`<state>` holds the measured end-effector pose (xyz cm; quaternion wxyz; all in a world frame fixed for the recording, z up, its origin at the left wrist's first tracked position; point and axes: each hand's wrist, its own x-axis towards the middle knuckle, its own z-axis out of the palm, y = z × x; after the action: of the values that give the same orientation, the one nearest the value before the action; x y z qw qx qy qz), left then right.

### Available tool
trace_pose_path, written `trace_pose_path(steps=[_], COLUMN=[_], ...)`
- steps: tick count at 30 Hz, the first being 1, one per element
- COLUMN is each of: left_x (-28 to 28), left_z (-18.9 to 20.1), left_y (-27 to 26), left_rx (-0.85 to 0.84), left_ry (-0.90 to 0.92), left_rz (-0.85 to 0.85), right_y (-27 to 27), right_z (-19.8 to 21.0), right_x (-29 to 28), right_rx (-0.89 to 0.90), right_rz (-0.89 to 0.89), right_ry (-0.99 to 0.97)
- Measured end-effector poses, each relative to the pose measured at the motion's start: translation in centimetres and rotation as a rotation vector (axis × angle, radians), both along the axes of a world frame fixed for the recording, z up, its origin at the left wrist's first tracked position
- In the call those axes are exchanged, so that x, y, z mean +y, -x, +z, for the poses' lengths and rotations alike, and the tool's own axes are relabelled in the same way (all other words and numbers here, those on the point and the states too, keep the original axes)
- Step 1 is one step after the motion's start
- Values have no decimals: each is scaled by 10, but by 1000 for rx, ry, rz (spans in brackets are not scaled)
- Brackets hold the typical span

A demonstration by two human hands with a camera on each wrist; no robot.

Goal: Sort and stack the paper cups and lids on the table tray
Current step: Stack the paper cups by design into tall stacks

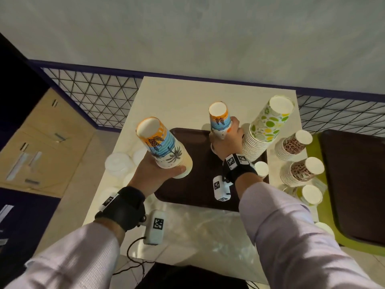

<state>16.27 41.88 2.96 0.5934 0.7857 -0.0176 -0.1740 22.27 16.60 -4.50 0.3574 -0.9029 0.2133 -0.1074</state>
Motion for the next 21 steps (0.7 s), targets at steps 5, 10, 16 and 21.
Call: trace_pose_path(steps=[5,10,16,21], left_x=[-8,-16,-32,-61], left_z=[4,6,23,43], left_y=[-8,-15,-26,-47], left_rx=[-15,-34,-119,-207], left_ry=[-7,3,43,129], left_rz=[-32,-66,-67,-47], right_y=[-1,1,27,71], right_z=[-18,-18,23,61], right_x=[-3,-7,-8,-5], right_rx=[-1,58,13,-140], right_rz=[-12,27,31,-39], right_ry=[-188,-280,-314,-162])
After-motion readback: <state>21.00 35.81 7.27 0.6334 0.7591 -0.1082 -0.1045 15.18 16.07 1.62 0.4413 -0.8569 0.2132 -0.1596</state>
